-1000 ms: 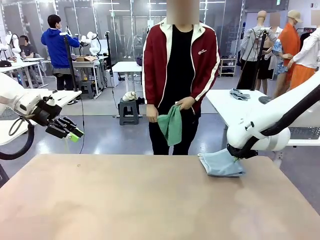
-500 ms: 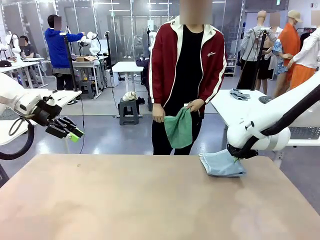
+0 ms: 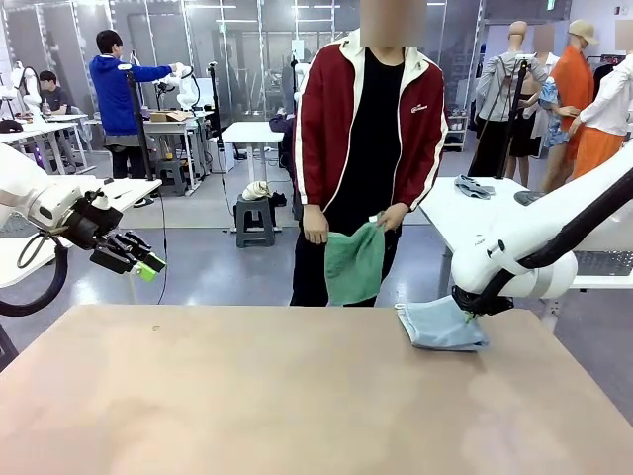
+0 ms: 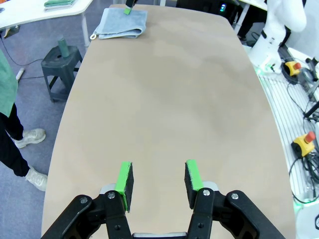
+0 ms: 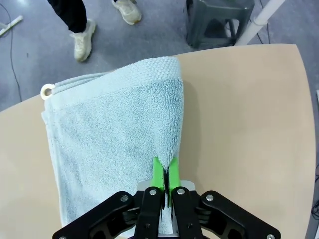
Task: Fold the towels and place them in the basket.
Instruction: Place the folded Towel with hook on the right side of the table.
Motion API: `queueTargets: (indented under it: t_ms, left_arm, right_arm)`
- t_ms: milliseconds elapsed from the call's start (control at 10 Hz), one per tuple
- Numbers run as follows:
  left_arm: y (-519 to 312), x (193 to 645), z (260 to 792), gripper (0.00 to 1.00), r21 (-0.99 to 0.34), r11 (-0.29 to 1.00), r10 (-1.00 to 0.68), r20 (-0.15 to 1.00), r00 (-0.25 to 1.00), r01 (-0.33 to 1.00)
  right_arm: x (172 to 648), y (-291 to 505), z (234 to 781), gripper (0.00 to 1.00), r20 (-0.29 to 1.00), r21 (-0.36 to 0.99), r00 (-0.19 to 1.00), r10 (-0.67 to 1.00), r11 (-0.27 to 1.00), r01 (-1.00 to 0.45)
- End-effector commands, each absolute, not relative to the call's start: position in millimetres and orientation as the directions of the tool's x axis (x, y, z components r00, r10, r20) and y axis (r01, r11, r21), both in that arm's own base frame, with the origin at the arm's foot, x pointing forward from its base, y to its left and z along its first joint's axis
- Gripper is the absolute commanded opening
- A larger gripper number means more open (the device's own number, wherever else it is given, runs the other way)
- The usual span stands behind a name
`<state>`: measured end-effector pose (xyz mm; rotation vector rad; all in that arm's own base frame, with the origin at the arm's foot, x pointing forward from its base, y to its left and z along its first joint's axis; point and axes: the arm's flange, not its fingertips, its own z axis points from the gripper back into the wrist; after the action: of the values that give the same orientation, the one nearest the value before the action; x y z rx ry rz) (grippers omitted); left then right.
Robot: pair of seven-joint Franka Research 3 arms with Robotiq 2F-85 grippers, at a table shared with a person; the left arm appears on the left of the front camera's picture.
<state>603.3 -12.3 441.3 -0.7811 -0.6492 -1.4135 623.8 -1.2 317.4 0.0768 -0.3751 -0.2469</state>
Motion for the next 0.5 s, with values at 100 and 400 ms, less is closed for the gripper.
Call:
queueTargets:
  t_ms: [100,400]
  left_arm:
    - [-13.0,605.7,442.3,0.54,-0.084,-0.018,-0.604,0.795,0.056,0.996]
    - [-13.0,605.7,442.3,0.54,-0.084,-0.018,-0.604,0.795,0.056,0.996]
  right_arm:
    - [609.7,-43.5,318.0,0.04,0.35,0.084,0.915,-0.203,0.979,0.185]
    - [617.3,-87.1,313.9,0.04,0.383,0.091,0.885,-0.265,0.964,0.249]
